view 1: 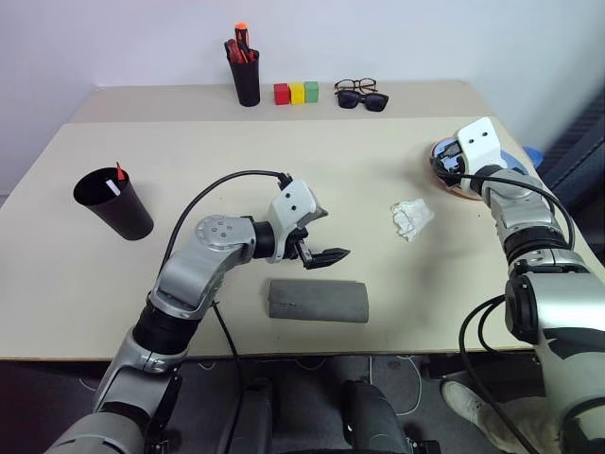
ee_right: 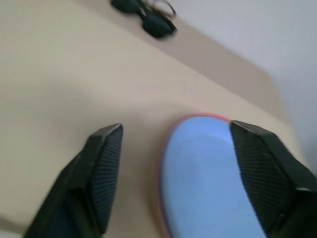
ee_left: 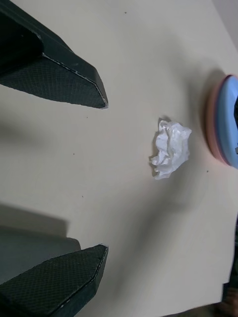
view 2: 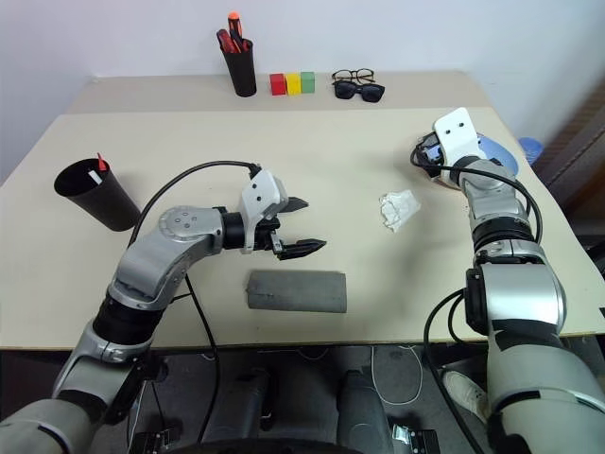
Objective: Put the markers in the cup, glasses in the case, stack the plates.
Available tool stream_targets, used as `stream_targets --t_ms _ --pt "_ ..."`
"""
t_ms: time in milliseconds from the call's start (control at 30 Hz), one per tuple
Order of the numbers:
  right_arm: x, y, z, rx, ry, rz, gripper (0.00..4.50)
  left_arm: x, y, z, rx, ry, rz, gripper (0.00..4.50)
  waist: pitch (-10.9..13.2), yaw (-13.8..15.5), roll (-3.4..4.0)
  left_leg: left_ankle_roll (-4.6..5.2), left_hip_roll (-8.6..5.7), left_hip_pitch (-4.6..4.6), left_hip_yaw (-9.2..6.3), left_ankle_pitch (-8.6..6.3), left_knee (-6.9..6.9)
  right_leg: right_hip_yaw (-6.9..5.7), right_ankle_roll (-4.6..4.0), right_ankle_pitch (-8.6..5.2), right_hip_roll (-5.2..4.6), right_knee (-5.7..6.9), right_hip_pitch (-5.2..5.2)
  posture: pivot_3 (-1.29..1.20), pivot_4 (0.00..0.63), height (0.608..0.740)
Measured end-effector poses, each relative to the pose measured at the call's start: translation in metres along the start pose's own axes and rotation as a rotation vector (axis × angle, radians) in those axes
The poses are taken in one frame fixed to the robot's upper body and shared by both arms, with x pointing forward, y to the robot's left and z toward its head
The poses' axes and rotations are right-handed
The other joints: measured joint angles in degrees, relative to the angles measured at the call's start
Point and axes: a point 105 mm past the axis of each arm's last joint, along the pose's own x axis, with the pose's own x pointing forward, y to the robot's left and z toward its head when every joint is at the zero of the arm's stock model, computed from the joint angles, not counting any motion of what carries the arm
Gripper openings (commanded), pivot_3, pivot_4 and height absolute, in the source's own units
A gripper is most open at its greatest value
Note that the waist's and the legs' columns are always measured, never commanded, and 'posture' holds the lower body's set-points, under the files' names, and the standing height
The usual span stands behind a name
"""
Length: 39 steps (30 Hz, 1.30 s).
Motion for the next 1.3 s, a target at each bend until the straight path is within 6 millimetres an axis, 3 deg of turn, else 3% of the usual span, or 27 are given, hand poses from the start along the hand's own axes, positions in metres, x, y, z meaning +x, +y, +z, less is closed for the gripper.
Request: stream_targets --t_ms 100,300,467,633,733,900,1067,1200,1300 --pt "-0.01 0.011 -0.011 0.07 -0.002 0.081 3.52 -0.012 -0.004 -0.003 -0.049 -0.045 -0.021 4.5 0.0 0.2 -0.01 0.0 0.0 0.06 -0.02 0.0 -0.01 0.0 0.0 -0.02 0.0 0.04 0.05 0.0 0.15 0.74" --pt "-0.045 0.043 -0.063 0.169 0.139 0.166 3.52 -0.041 -0.004 -0.01 -0.05 -0.045 -0.054 4.5 0.0 0.3 0.02 0.0 -0.01 0.17 0.05 0.0 0.1 0.09 -0.18 -0.14 0.0 0.3 0.03 0.0 0.15 0.74" --pt "-0.06 0.056 -0.072 0.224 0.174 0.141 3.52 -0.044 0.0 -0.01 -0.026 -0.046 -0.065 4.5 0.0 0.1 0.02 0.0 0.0 0.29 0.09 -0.01 0.1 0.14 -0.2 -0.16 0.0 0.43 0.02 0.0 0.15 0.74" --pt "-0.059 0.075 -0.084 0.295 0.206 0.143 3.52 -0.043 0.002 -0.008 -0.016 -0.054 -0.061 4.5 0.0 0.2 0.01 0.0 0.0 0.28 0.1 -0.01 0.09 0.15 -0.17 -0.17 0.0 0.43 0.01 0.0 0.15 0.74" --pt "-0.058 0.078 -0.083 0.304 0.208 0.139 2.65 -0.043 0.001 -0.008 -0.01 -0.057 -0.06 4.5 0.0 0.2 0.0 0.0 0.0 0.28 0.1 -0.01 0.09 0.15 -0.17 -0.17 0.0 0.43 0.02 0.0 0.15 0.74" --pt "-0.056 0.081 -0.081 0.317 0.199 0.146 0.12 -0.044 0.002 -0.009 -0.004 -0.058 -0.05 4.5 0.0 0.2 0.0 0.0 0.0 0.28 0.1 -0.01 0.1 0.15 -0.17 -0.18 0.0 0.43 0.02 0.0 0.15 0.74" --pt "-0.051 0.077 -0.069 0.303 0.144 0.127 0.04 -0.045 0.003 -0.012 -0.012 -0.055 -0.028 4.5 0.0 0.2 0.0 0.0 0.0 0.27 0.1 -0.01 0.09 0.15 -0.17 -0.18 0.0 0.42 0.0 0.0 0.15 0.74" --pt "-0.035 0.059 -0.035 0.312 0.018 0.08 0.04 -0.043 0.003 -0.01 -0.011 -0.062 -0.016 4.5 0.0 0.0 0.0 0.0 0.0 0.28 0.1 -0.01 0.05 0.15 -0.17 -0.18 0.0 0.45 -0.03 0.0 0.15 0.74" --pt "-0.023 0.034 -0.009 0.304 -0.07 0.016 0.04 -0.042 0.003 -0.008 -0.008 -0.069 -0.006 4.5 0.0 0.1 -0.01 0.0 0.0 0.28 0.1 -0.01 0.04 0.15 -0.15 -0.19 0.0 0.43 -0.02 0.0 0.15 0.74"
